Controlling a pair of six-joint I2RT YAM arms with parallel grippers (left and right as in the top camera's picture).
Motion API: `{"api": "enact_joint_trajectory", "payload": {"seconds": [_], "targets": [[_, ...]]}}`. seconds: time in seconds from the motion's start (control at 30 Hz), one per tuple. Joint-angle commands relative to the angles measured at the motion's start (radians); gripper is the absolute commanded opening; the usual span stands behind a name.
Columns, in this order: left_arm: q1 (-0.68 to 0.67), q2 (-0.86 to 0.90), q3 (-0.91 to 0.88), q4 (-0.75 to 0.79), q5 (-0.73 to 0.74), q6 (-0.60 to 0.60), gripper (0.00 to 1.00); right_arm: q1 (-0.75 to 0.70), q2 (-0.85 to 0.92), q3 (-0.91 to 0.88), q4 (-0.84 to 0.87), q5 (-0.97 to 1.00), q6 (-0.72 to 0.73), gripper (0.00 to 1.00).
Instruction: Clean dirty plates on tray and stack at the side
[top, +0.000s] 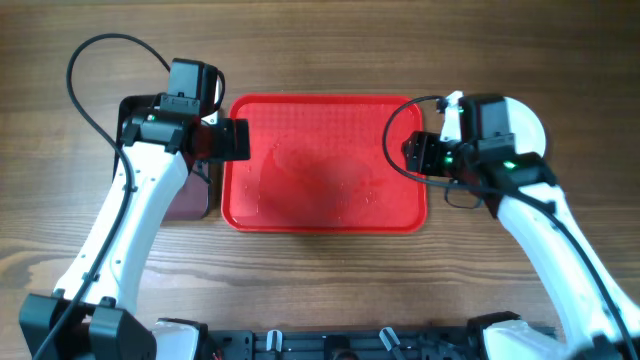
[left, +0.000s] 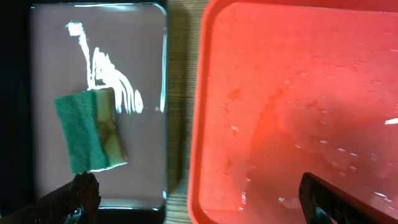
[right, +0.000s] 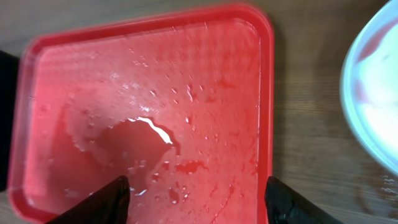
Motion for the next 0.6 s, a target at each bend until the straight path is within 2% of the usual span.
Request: {"api": "enact_joint_trajectory", "payload": {"seconds": [0.0, 0.1, 0.17, 0.4, 0.57], "targets": [[-0.008, -0.006, 0.011, -0.002, 0.038, -0.01, 1.0, 0.004, -0.129, 0.082, -0.064, 0.028, -0.057, 0.72], [-0.008, -0.006, 0.011, -0.002, 0.038, -0.01, 1.0, 0.004, -0.246, 0.122, -0.126, 0.028, -0.057, 0.75], [-0.008, -0.006, 0.011, -0.002, 0.038, -0.01, 1.0, 0.004, -0.351, 0.133, -0.142, 0.028, -0.055, 1.0], [-0.008, -0.006, 0.011, -0.002, 0.038, -0.01, 1.0, 0.004, -0.571, 0.133, -0.231, 0.024, 0.004, 1.0], [-0.008, -0.006, 0.011, -0.002, 0.038, -0.01, 1.0, 0.004, -0.589, 0.132, -0.348, 0.085, -0.029, 1.0]]}}
